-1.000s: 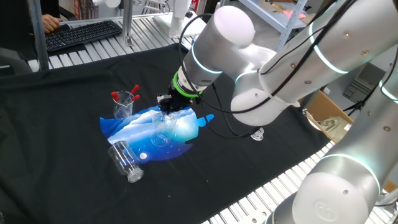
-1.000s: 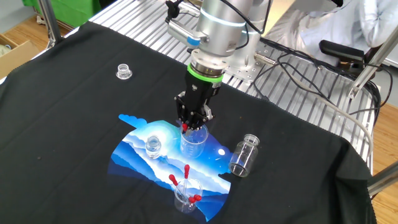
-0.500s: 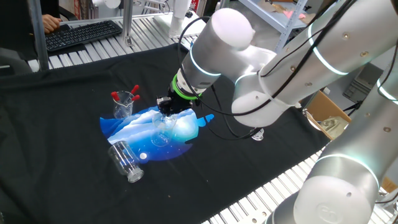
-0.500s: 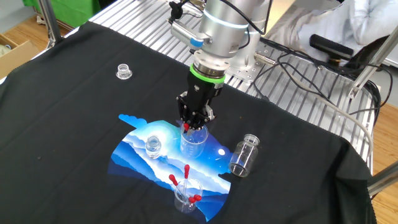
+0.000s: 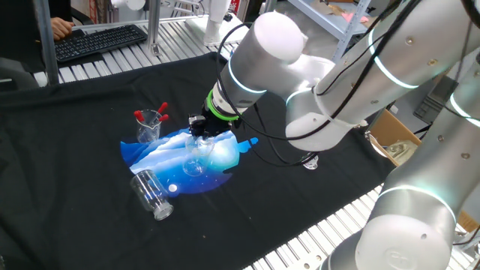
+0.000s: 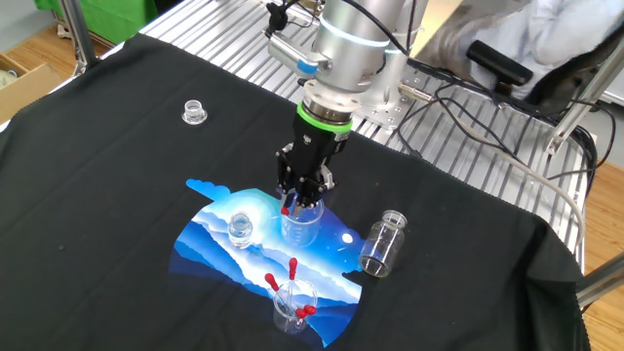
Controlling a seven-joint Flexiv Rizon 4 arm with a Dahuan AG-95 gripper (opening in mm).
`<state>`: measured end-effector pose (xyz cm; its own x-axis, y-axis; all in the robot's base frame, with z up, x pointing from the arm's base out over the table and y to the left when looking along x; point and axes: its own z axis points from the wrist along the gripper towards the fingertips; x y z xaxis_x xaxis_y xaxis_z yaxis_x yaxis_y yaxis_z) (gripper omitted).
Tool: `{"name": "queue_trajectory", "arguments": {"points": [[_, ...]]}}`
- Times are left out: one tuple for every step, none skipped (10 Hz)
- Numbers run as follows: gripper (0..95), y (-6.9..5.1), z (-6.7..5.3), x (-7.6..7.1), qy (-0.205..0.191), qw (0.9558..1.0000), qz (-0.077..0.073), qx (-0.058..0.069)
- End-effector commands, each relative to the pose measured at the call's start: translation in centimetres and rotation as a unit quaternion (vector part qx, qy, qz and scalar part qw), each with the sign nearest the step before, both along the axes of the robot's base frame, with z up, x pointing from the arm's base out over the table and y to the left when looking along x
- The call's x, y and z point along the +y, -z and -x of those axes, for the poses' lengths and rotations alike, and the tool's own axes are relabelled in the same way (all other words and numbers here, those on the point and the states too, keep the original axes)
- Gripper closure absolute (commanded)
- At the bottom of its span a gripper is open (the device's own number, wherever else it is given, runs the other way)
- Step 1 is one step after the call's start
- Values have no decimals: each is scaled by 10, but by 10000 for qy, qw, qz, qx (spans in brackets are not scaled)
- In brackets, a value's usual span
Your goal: Transfer liquid using a dropper
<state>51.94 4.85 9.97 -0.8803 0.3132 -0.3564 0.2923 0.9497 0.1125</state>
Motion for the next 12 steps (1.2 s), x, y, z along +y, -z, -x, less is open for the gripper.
{"name": "queue_trajectory", "arguments": {"points": [[760,-1,2,1,-32,9998,-31,205],[760,-1,2,2,-42,9996,-34,291],[760,-3,3,4,-23,9993,-52,377],[760,-6,5,6,12,9991,-60,415],[760,-7,6,8,54,9989,-73,455],[760,-9,7,10,96,9988,-89,473],[570,-11,7,12,126,9986,-98,512],[570,-12,7,13,158,9983,-108,555],[570,-12,7,14,150,9980,-106,607],[570,-12,7,14,138,9971,-117,740],[570,-13,7,14,127,9961,-137,861],[570,-13,7,14,110,9956,-158,913]]}}
